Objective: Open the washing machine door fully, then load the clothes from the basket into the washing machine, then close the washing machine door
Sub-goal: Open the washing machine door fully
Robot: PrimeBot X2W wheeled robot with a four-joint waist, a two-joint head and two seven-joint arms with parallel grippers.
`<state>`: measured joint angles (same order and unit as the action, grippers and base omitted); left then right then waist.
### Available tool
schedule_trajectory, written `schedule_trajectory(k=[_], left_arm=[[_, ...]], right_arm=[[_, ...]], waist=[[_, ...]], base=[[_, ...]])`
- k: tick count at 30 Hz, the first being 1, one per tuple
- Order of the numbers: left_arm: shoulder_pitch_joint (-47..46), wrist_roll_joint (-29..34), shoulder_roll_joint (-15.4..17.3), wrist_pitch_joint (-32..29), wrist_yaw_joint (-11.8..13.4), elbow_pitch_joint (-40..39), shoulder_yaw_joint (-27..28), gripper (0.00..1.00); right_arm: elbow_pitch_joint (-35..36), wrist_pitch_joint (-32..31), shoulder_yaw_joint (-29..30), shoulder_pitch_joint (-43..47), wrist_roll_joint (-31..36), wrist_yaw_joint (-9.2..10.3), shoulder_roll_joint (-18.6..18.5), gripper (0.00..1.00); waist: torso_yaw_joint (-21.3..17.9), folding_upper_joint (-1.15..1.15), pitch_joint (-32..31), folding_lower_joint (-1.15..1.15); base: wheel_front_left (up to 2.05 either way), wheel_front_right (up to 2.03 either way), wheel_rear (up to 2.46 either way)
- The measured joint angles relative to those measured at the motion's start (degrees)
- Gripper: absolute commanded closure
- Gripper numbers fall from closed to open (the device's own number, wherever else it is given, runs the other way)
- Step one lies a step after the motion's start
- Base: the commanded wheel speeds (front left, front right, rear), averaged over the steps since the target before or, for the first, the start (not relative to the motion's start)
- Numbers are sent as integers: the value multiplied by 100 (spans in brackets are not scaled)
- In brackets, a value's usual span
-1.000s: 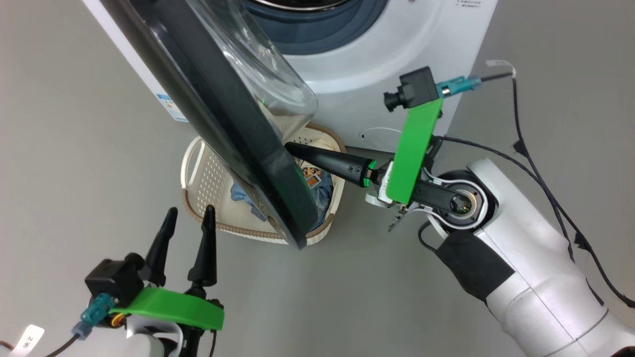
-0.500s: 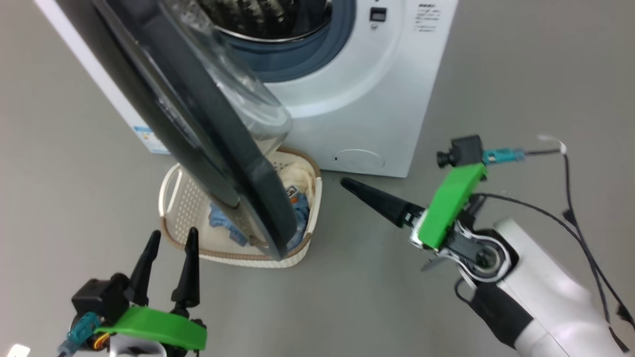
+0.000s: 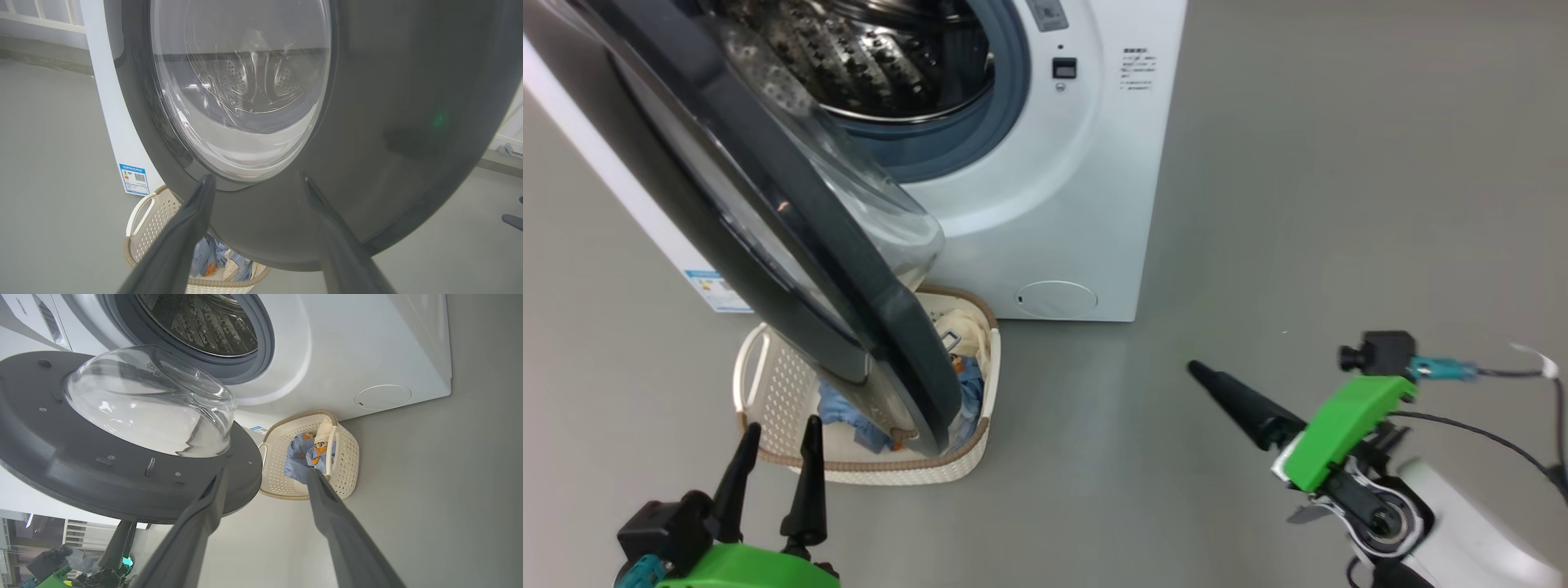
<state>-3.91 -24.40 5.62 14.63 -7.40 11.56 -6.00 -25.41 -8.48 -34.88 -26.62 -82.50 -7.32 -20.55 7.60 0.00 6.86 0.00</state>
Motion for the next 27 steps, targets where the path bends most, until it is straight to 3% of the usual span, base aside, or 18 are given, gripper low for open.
schedule_trajectory(k=[7,10,17,20,27], left_arm=[[57,0,-4,0,0,3,113,0],[88,0,-10,0,0,4,158,0],[166,1,-29,0,0,7,218,0],[164,1,-47,0,0,7,234,0],[156,54,-59,0,0,11,272,0]], right_arm=[[-46,903,158,357,-25,0,-269,0],[-164,1408,45,452,320,0,-447,0],[-407,2179,-57,556,561,0,-471,0],[-508,2272,179,557,1104,0,-445,0],[-163,2278,1525,831,2787,0,-102,0]], waist=[[-133,0,-104,0],[-174,0,-128,0],[-231,0,-102,0],[-225,0,-59,0],[-197,0,2,0]], base=[[0,0,0],[0,0,0],[0,0,0],[0,0,0],[0,0,0]])
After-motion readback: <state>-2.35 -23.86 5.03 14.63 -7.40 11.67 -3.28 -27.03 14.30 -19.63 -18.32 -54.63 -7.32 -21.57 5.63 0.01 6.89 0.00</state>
